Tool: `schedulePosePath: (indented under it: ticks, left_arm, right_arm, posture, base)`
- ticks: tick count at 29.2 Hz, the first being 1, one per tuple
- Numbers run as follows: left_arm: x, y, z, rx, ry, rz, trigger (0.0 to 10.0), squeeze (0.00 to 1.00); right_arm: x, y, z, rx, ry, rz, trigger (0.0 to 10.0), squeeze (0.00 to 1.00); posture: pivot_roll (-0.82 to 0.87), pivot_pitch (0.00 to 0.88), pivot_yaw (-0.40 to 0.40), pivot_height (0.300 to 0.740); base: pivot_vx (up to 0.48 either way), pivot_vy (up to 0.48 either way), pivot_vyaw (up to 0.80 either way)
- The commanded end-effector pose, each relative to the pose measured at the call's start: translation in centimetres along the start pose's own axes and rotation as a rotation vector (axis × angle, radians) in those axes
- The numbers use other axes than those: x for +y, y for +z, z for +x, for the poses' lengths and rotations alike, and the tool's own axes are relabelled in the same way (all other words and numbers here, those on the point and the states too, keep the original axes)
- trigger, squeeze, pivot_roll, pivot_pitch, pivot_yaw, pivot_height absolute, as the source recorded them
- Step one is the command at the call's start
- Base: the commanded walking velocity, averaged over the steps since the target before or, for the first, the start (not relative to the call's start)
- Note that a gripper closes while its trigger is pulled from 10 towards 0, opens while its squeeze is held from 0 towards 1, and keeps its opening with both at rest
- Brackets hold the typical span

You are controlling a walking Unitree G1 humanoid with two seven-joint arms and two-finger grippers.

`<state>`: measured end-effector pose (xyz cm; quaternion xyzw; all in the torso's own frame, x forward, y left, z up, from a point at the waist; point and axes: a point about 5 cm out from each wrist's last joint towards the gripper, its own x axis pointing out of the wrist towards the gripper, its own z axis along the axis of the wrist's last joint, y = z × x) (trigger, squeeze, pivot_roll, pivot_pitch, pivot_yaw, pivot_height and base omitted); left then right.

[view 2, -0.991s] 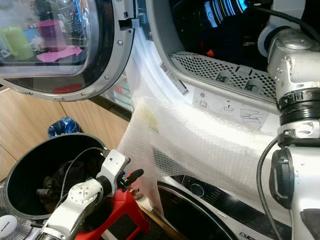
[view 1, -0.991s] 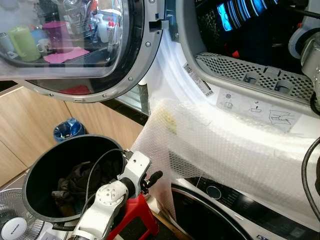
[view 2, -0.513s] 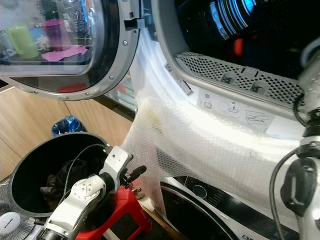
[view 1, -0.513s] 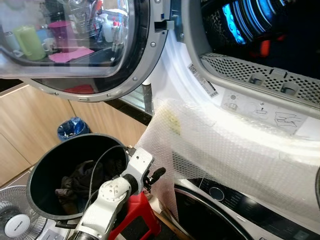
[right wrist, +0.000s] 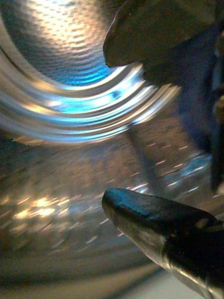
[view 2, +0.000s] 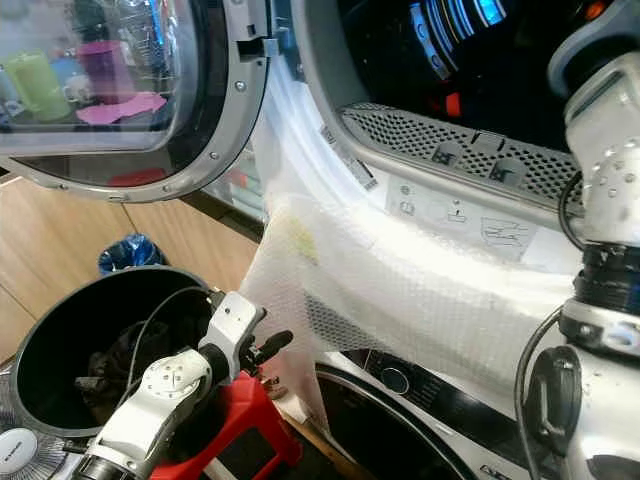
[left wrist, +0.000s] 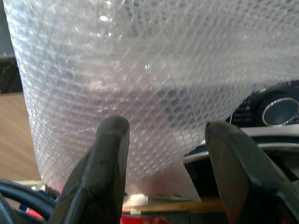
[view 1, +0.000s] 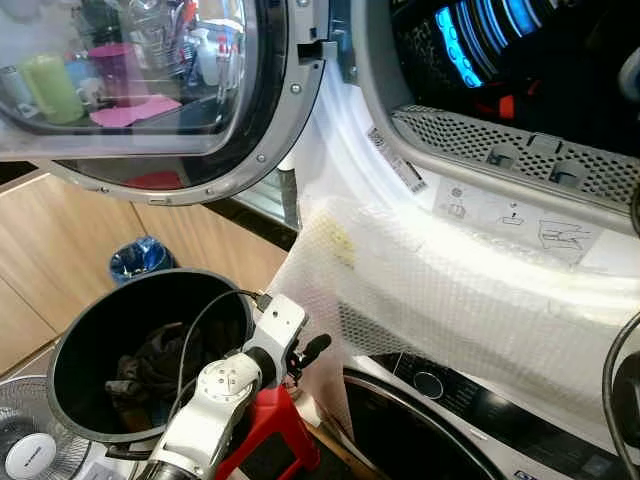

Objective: Clothes washing

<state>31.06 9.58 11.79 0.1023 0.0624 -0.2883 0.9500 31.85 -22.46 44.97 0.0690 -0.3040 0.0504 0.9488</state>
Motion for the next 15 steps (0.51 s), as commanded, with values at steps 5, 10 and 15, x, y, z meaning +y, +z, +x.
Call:
schedulePosePath:
  ticks: [5, 10, 15]
  left_arm:
    - [0.0, -0.3, -0.1, 0.018, -0.007, -0.003, 10.0, 0.0]
    - [0.1, -0.3, -0.2, 0.015, -0.004, -0.003, 10.0, 0.0]
    - [0.3, -0.2, -0.3, 0.01, -0.001, 0.0, 10.0, 0.0]
  right_arm:
    - [2.3, 2.4, -3.1, -0.085, 0.216, -0.006, 10.0, 0.0]
    - [5.0, 1.7, -6.6, -0.074, 0.5, 0.026, 10.0, 0.0]
    - [9.3, -2.4, -13.6, 0.072, 0.902, 0.043, 10.0, 0.0]
  posture:
    - [0.02, 0.094, 0.06, 0.74]
    - [0.02, 0.095, 0.056, 0.74]
    - [0.02, 0.095, 0.054, 0.74]
  base:
    - [0.0, 0.0, 0.0]
    - [0.0, 0.0, 0.0]
    - [0.0, 0.0, 0.0]
